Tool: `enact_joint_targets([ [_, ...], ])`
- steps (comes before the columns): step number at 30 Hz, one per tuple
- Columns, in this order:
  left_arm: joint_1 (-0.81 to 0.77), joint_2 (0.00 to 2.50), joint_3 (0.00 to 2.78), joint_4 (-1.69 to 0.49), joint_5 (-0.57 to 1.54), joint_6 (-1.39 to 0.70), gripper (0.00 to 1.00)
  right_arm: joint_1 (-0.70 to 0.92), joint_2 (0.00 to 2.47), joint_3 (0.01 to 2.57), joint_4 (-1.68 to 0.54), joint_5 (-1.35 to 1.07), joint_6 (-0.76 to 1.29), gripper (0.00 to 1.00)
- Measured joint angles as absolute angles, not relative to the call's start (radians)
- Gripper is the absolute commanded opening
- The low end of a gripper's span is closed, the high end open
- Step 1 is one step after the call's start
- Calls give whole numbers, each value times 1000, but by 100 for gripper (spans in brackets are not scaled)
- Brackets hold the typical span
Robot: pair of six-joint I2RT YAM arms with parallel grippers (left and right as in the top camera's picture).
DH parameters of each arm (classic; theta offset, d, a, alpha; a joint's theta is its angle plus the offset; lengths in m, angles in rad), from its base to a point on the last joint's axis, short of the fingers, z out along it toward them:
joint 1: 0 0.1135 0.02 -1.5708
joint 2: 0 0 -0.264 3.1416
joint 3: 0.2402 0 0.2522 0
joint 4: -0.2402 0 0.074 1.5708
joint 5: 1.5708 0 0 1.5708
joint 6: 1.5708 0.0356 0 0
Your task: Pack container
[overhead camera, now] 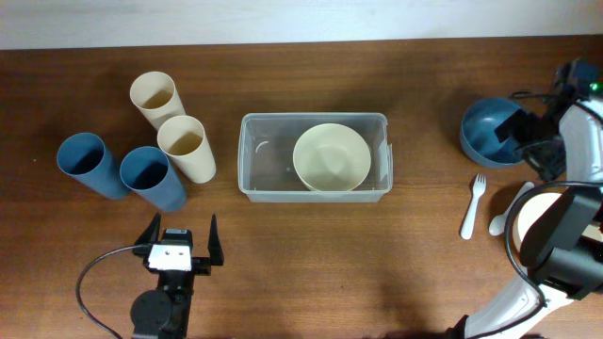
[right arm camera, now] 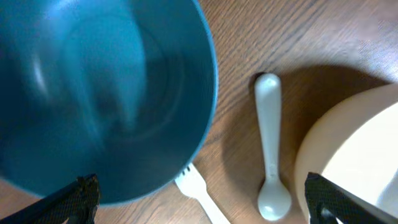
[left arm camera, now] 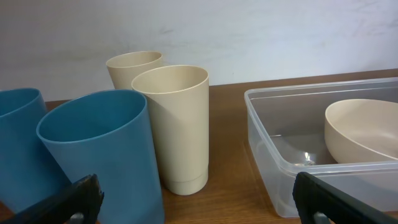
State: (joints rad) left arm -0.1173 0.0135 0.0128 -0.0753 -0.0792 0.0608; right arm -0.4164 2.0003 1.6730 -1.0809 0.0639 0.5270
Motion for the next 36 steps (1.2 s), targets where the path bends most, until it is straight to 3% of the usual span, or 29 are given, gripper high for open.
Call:
enact_joint_targets([
  [10, -117, 14, 13, -75, -79, 61, 100, -416, 2000, 1473, -820, 50, 526, 95],
  [20, -117, 14, 13, -75, -79, 61, 100, -416, 2000, 1427, -758, 1, 518, 95],
  [25, -117, 14, 13, -75, -79, 61, 100, -416, 2001, 1466, -834, -27, 496, 100],
  [36, -117, 14, 13, -75, -79, 61, 100, -432, 1991, 1745, -1168, -27, 477, 99],
])
